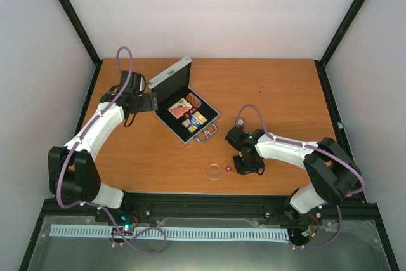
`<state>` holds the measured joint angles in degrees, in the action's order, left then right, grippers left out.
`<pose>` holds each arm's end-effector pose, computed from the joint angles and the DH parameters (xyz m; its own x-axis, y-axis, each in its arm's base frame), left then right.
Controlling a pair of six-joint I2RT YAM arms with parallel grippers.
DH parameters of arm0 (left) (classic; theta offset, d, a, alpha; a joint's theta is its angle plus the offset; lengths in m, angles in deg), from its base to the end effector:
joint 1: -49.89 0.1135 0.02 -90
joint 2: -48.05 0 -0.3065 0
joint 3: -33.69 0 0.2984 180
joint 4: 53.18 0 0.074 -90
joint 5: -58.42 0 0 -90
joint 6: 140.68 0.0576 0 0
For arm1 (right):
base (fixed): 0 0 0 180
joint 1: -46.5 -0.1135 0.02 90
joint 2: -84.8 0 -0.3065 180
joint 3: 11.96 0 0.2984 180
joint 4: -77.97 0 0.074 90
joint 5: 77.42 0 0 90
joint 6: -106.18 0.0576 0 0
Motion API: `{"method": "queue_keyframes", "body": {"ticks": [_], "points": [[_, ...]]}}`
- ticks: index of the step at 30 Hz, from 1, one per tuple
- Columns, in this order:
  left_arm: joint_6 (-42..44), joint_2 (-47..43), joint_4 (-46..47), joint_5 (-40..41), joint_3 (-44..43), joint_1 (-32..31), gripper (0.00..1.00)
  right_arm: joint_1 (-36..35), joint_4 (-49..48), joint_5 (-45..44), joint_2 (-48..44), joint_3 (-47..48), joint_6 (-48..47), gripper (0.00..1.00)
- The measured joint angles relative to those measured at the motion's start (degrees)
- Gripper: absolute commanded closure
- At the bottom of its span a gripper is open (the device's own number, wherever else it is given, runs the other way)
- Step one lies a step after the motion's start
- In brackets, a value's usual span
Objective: Pack up texas hold em set
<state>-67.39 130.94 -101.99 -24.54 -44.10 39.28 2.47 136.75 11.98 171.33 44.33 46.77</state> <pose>0.3517 -0.0587 0.2851 -0.7929 -0.1418 -0.5927 -0.1213 0.9898 -0.0745 0.1884 0.1813 0.1376 -0.9724 -0.2323 -0.0201 -0.2323 0.9726 -0.0003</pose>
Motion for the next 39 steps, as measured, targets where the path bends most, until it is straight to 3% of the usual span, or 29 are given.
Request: {"method": "queue_keyframes", "body": {"ticks": [9, 16, 32, 39], "points": [[0.0, 0.0, 0.0, 0.07, 0.0, 0.0, 0.0, 0.0, 4.24, -0.96, 0.0, 4.04, -0.61, 0.87], [0.0, 0.0, 0.0, 0.17, 0.0, 0.0, 0.0, 0.0, 7.72, -1.01, 1.09, 20.11, -2.99, 0.87], [-0.02, -0.02, -0.11, 0.2, 0.02, 0.0, 0.0, 0.02, 4.68, 3.1, 34.82, 62.12, -13.27, 0.89], [-0.02, -0.26, -0.17, 0.24, 0.02, 0.0, 0.0, 0.02, 3.56, 6.64, 42.07, 71.21, -14.75, 0.89]]}}
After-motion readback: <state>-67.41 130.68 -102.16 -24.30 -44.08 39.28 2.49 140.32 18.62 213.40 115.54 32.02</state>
